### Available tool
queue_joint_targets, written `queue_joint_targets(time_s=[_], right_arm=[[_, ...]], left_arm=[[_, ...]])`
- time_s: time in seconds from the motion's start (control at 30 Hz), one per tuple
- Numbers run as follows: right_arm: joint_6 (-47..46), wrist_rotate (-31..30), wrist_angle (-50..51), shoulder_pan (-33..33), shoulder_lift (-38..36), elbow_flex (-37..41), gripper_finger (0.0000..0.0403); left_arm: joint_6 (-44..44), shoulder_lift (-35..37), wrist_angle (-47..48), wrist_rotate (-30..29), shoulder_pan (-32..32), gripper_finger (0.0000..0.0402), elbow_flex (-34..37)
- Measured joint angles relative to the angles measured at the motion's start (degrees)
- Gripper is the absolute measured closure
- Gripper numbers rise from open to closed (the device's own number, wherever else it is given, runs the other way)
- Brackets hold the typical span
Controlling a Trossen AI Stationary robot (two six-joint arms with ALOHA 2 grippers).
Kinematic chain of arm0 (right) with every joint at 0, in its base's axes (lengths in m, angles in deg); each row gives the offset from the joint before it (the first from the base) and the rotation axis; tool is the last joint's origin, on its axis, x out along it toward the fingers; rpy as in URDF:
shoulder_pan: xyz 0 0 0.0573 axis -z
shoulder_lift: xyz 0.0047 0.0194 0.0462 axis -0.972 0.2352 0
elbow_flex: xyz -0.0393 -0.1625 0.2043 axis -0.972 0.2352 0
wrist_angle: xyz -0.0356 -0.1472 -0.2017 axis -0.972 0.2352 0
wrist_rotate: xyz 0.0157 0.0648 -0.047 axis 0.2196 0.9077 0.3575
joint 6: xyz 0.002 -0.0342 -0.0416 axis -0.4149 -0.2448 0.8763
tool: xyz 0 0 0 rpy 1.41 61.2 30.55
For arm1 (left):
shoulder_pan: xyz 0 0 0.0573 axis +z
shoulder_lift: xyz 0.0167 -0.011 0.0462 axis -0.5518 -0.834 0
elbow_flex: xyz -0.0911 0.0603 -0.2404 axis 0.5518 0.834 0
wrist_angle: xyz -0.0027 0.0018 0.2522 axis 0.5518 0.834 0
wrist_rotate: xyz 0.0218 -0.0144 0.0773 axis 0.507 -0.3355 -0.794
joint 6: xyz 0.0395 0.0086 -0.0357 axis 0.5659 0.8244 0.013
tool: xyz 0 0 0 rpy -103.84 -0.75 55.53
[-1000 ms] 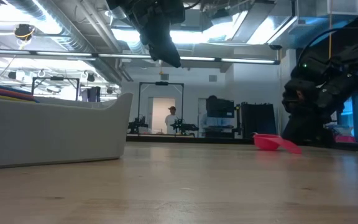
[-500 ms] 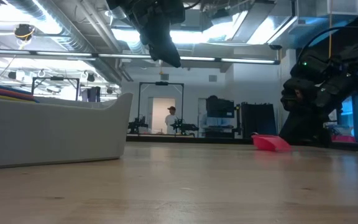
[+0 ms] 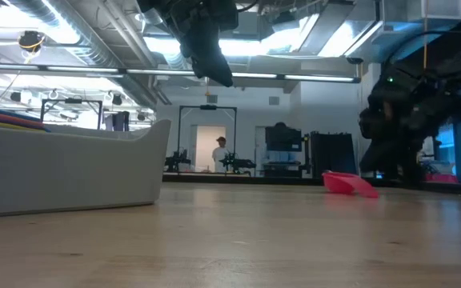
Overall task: Nest measuring cups in basket
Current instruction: Stack the red measuring cup on the blue measuring cup in the gray bin
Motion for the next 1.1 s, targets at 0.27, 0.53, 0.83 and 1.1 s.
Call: queue_joint_targets(time_s=[0.27,0.53,0.83,1.1], right_arm=[[1.51,10.92,0.36,0.01,-1.46,-5.67,0.0353],[13.13,11.12,0.24,-0.56,-1.7,-14.55,0.0353],[18.53,11.12,1.9,-1.24,-1.64,-20.07,0.0323],[25.79,2.49,12.14,-1.24,-1.64,-24.63,0.024]], left_arm=[[-0.13,0.0,0.0,-0.01,0.01,0.0278,0.0],[-0.15,0.0,0.0,-0.17,0.0,0.0278,0.0],[-0.17,0.0,-0.02,-0.5,0.02,0.0278,0.0],[-0.19,0.0,-0.07,-0.5,0.02,0.0278,0.0]])
